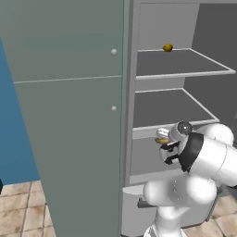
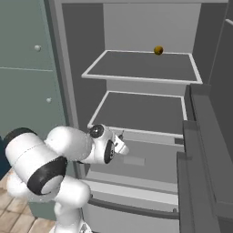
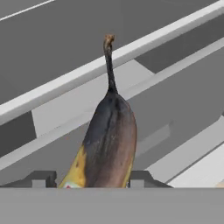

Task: Pick up the banana and peach from the fridge and place one fruit on each plate on the dining counter.

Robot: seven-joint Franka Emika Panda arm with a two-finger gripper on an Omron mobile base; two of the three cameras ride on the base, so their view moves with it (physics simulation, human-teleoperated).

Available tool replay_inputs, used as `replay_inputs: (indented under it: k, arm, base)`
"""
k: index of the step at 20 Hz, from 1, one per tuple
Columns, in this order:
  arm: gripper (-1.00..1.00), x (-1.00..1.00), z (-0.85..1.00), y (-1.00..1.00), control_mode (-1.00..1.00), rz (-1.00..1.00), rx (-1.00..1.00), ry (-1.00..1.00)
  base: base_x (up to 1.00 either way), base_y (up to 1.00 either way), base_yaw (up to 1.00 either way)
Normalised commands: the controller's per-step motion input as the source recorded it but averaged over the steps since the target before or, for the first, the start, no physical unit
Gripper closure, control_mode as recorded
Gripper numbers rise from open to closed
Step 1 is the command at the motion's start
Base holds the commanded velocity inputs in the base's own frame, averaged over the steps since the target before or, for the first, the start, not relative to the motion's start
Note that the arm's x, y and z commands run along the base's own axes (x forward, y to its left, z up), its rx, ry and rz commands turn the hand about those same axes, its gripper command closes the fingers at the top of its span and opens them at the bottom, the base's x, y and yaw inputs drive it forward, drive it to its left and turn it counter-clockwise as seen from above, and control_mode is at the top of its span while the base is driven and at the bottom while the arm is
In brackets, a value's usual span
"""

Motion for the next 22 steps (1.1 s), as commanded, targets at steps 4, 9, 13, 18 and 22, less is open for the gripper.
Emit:
replay_inputs:
  k: [4,9,13,18,22]
  arm:
    - [1.00,-1.00,1.00,-0.20,-1.00,0.14,0.25,0.26]
    - [1.00,-0.70,1.00,-0.33,-1.00,0.12,0.22,0.25]
    - [1.00,-0.47,1.00,-0.16,-1.00,0.10,0.17,0.27]
    - [1.00,-0.50,0.58,-0.01,-1.00,0.05,0.06,0.24]
    - [1.00,-0.70,-0.02,0.22,-1.00,0.00,-0.01,0.12]
  base:
    - [0.00,0.00,0.00]
    - [0.00,0.00,0.00]
    - [0.00,0.00,0.00]
    - [0.00,0.00,0.00]
    - [0.00,0.00,0.00]
